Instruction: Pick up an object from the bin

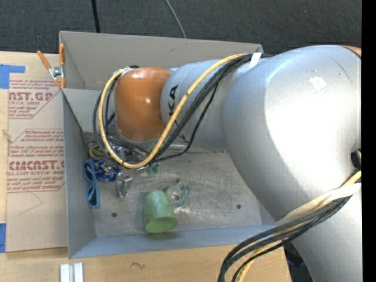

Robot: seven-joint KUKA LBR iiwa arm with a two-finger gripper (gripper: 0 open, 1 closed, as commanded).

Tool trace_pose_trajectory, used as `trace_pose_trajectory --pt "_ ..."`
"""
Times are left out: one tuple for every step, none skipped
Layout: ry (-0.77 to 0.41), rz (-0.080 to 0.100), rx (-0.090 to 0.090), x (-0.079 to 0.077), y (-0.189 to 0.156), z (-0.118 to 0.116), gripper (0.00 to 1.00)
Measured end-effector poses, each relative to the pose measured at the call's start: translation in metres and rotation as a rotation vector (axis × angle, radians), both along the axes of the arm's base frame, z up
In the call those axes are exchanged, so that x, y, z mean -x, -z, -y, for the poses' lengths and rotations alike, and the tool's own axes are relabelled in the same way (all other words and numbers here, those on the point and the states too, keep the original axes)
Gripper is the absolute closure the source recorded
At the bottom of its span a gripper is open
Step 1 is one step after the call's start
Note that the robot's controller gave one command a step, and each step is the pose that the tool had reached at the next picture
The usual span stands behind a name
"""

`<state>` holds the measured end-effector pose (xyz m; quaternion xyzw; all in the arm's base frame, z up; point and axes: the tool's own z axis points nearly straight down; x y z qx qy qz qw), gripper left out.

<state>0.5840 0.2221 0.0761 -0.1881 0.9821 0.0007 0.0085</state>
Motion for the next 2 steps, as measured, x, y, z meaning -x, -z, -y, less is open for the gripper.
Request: trace_pose_trajectory --pt "0.001 0.008 -0.005 -0.001 -0.005 -0.001 1.00" --pt "-0.216 0.003 0.000 -0.013 -0.005 0.000 1.00"
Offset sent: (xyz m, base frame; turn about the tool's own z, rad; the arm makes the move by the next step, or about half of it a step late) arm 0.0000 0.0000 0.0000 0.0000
